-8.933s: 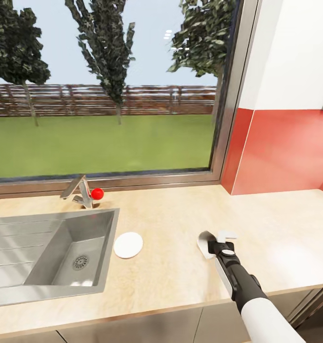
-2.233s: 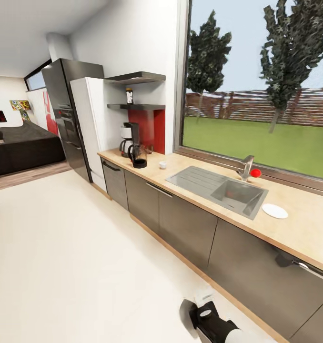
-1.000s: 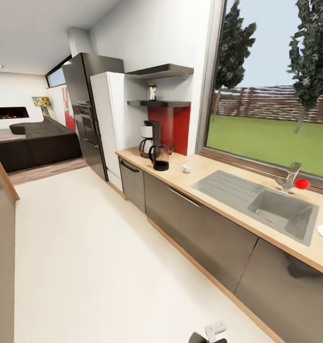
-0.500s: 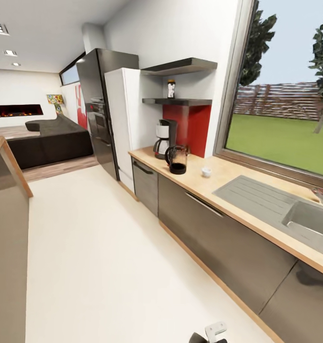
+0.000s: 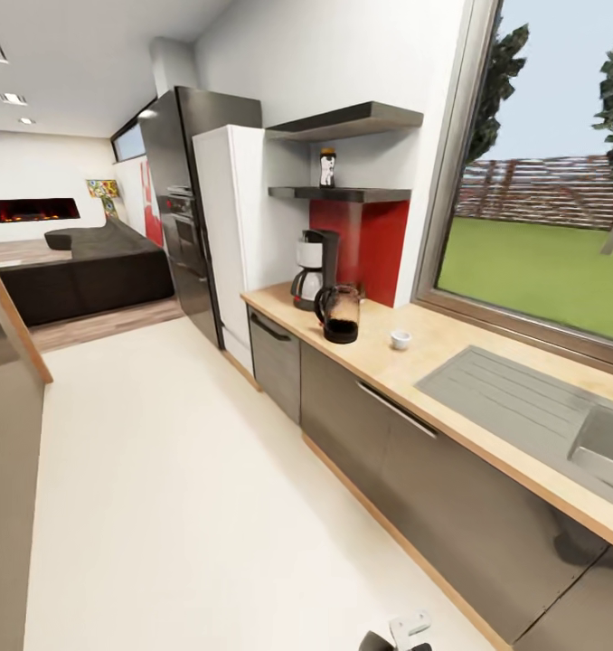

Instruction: Set up a coffee station on the kitchen countertop: keep the coffee maker on the countertop, move the bottle of coffee from the kitchen shelf to the counter next to the coffee maker, place a paper coffee filter on top of the coffee maker, put the saucer next to the coffee maker with the coffee cup on the saucer, and place the electric kettle next to the coffee maker.

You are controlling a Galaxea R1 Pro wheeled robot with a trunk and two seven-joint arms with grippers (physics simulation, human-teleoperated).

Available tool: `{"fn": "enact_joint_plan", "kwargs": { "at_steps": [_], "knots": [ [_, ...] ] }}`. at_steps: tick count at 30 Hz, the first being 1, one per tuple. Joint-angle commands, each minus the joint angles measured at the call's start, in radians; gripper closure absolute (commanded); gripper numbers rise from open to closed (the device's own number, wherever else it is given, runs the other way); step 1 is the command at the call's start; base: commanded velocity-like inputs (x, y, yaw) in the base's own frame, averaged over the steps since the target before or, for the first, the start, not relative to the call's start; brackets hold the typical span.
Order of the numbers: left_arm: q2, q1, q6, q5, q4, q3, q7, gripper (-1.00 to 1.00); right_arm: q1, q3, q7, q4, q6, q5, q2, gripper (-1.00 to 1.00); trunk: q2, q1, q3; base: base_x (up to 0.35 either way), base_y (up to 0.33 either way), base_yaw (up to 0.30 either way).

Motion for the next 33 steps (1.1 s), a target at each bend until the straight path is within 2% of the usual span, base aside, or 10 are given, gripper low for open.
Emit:
{"fn": "enact_joint_plan", "kwargs": {
  "at_steps": [1,5,14,26,33],
  "knots": [
    [-0.001,0.000,-0.003,-0.004,0.000,0.007,0.001,-1.00,0.000,0.009,-0.003,-0.002,0.005,-0.013,0.000,1.00,-0.002,0.001,-0.002,0.338,0.000,0.000],
    [-0.001,0.000,-0.003,-0.004,0.000,0.007,0.001,-1.00,0.000,0.009,-0.004,-0.001,0.006,-0.012,-0.001,1.00,-0.002,0.001,-0.002,0.338,0.000,0.000],
    [-0.001,0.000,-0.004,-0.004,0.000,0.007,0.001,-1.00,0.018,0.009,0.000,-0.002,0.005,-0.011,-0.022,1.00,-0.002,0.001,-0.002,0.338,0.025,0.000],
    [-0.002,0.000,-0.004,-0.004,0.000,0.007,0.001,-1.00,0.021,0.010,-0.001,-0.004,0.005,-0.013,-0.021,1.00,-0.002,0.001,-0.002,0.323,0.176,0.005],
    [-0.002,0.000,-0.004,-0.004,0.000,0.007,0.001,-1.00,0.021,0.009,-0.003,-0.005,0.005,-0.015,-0.020,1.00,-0.002,0.001,-0.002,0.291,0.225,0.210]
  ]
}}
